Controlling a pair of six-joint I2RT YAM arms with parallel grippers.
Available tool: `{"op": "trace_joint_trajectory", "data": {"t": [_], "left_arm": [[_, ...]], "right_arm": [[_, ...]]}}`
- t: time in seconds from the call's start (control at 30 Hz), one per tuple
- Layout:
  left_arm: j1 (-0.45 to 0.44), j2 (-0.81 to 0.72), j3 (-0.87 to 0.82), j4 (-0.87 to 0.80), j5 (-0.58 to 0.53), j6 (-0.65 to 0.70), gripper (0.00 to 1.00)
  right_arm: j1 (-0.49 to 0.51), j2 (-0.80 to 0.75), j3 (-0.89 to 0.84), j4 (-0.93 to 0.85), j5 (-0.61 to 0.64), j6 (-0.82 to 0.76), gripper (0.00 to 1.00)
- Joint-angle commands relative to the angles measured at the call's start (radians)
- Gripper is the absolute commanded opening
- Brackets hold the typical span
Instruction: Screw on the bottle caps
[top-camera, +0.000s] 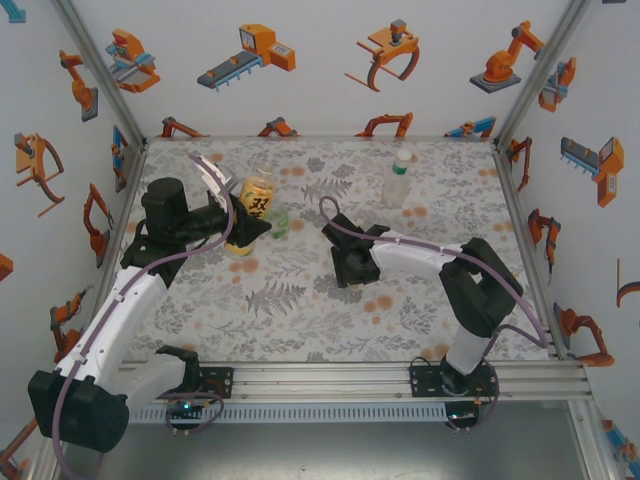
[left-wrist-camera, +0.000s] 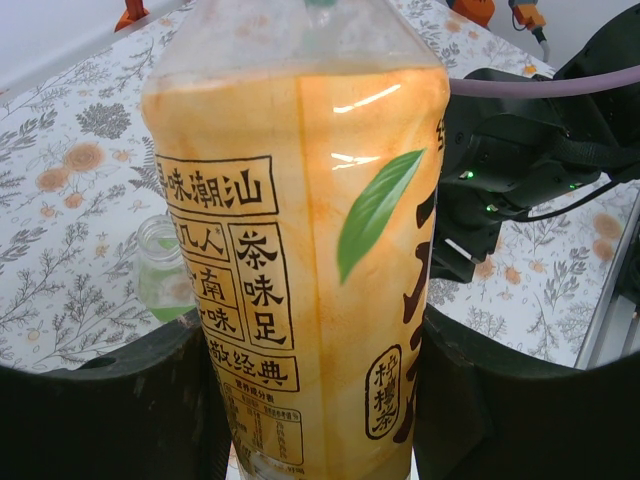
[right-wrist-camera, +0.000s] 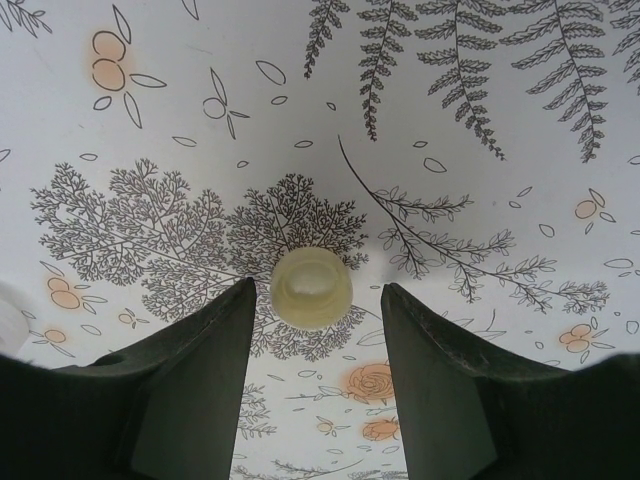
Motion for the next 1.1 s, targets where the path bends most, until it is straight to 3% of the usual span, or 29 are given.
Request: {"op": "trace_joint_trajectory", "data": {"t": [0.0,0.4,1.07], "left_arm": [[0.003,0.002,0.005,0.019,0.03,-0.015,0.0],[0.002,0.005,0.005,0.021,0.029,-0.016,0.0],[0.003,0.006,0.005,0.021,0.032,-0.018,0.0]], "right_arm": [[-0.005,0.013,-0.001,0.012,0.003,-0.001,0.52],[-0.005,-0.072,0.022,-0.003,-0.017,-0.006,0.52],[-0.006,-0.018,0.017,0.025,-0.069,0.001,0.52]]}}
